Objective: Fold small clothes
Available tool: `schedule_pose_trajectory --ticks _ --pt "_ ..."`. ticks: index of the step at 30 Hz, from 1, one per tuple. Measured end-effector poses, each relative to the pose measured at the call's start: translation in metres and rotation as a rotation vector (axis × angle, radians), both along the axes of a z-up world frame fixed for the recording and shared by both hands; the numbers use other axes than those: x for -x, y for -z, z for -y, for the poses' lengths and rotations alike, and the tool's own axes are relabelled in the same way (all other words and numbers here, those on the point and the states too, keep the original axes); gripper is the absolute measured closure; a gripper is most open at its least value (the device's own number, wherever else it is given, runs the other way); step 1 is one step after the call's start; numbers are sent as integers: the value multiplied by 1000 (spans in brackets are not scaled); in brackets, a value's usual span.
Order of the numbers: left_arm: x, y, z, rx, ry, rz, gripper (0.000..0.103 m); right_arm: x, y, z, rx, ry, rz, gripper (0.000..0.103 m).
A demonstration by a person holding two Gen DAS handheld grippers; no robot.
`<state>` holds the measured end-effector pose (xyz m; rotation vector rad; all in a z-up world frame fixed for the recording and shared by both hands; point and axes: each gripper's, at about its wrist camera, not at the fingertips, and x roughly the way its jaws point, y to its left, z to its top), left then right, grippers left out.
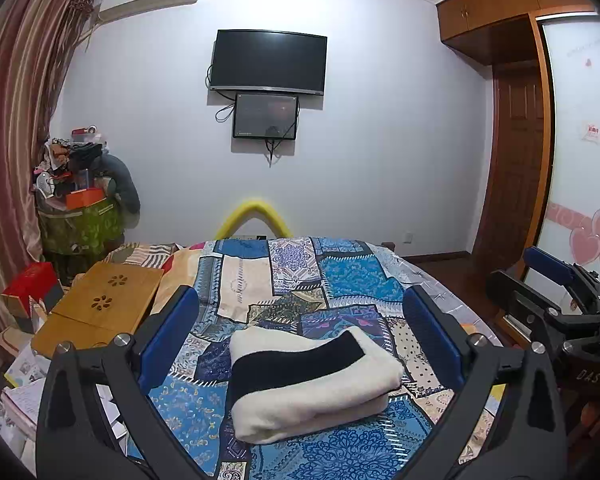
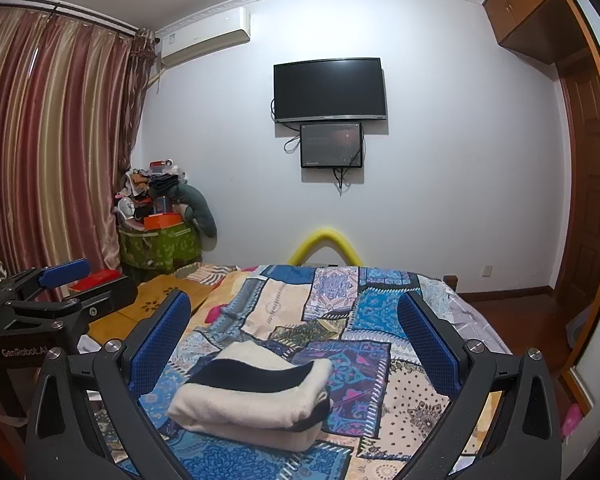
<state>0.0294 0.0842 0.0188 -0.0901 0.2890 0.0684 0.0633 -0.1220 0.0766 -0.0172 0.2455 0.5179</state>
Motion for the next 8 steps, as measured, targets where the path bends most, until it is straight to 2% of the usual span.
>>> schedule_pose_trajectory --ticks 8 --pt "2 2 -2 8 3 -7 0 0 0 0 -4 1 -7 0"
